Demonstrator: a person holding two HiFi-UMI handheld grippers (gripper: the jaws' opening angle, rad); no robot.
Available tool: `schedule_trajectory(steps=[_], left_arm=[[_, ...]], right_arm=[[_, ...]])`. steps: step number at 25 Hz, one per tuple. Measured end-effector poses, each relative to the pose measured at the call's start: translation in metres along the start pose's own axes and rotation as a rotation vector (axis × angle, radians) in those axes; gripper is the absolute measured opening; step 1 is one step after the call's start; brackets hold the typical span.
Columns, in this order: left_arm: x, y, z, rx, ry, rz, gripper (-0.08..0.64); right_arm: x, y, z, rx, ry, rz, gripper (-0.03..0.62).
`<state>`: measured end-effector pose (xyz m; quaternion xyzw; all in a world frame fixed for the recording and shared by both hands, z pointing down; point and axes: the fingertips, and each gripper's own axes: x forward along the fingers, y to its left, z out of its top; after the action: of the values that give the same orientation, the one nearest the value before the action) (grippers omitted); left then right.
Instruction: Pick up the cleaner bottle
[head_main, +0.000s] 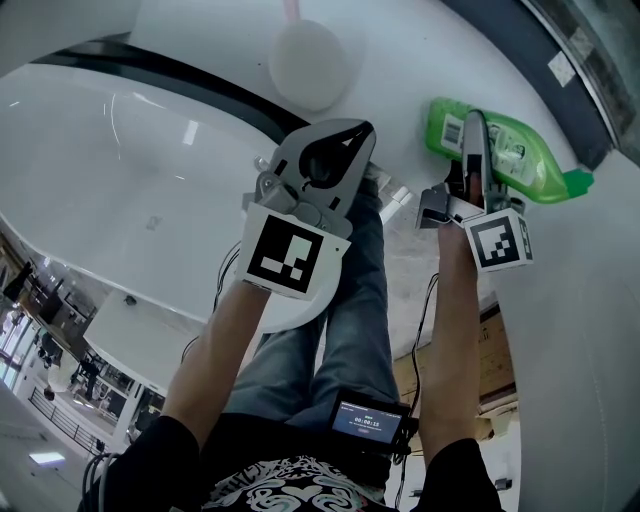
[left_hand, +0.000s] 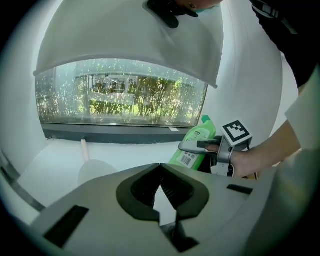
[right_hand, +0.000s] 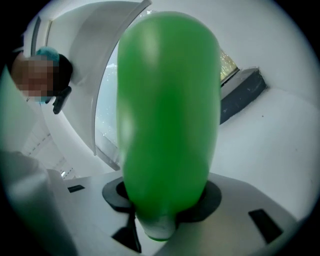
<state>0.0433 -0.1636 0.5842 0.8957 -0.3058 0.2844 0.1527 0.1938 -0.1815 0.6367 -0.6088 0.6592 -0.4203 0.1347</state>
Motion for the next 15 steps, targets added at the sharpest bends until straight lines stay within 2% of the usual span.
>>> schedule_trajectory(steps=[5, 15], left_arm=[[0.0, 0.004, 0.001, -0.004, -0.002, 0.005, 0.014], [-0.008, 0.009, 0.016, -0.014, -0.028, 0.027, 0.014]], right_arm=[[-0.005, -0.006, -0.008, 0.091, 0.011, -0.003, 0.209], [-0.014, 0.022, 0.001, 0.167, 0.009, 0.052, 0.209]])
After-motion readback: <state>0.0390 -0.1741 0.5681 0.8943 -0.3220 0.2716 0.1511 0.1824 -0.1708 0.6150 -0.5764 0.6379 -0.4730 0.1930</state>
